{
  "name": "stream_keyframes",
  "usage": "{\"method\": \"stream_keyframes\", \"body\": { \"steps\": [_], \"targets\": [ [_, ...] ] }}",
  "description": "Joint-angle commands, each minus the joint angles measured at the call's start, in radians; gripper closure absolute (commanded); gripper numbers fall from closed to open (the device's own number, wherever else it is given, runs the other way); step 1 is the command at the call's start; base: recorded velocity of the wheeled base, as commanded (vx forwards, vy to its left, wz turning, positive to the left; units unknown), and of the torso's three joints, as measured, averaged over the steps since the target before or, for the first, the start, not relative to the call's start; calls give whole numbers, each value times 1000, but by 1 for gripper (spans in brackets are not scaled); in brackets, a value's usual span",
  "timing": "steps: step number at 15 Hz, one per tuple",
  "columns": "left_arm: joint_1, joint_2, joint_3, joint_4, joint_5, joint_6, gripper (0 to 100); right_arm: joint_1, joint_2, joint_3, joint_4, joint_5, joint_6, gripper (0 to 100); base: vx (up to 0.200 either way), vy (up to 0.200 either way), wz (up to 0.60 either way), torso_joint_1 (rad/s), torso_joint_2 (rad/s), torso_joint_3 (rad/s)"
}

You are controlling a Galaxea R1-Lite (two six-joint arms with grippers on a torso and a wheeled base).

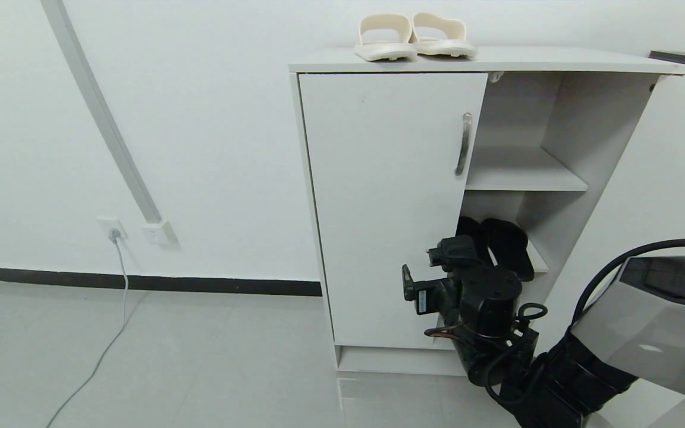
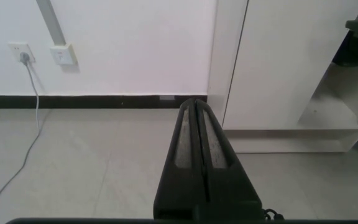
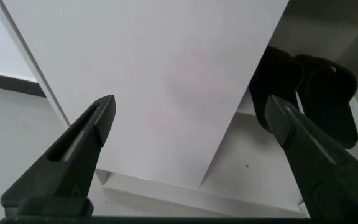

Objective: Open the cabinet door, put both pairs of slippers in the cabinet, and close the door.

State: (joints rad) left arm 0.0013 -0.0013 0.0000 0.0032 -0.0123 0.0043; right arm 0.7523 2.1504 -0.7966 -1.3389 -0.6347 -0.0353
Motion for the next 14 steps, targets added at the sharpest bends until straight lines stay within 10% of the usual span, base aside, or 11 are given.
{"method": "stream_keyframes", "body": {
  "steps": [1,14],
  "targets": [
    [0,1,0,0,0,0,100,-1,9,2,0,0,-5,0,0,0,0,0,0,0],
    [0,1,0,0,0,0,100,-2,12,4,0,0,-9,0,0,0,0,30,-249,-223]
  ]
}}
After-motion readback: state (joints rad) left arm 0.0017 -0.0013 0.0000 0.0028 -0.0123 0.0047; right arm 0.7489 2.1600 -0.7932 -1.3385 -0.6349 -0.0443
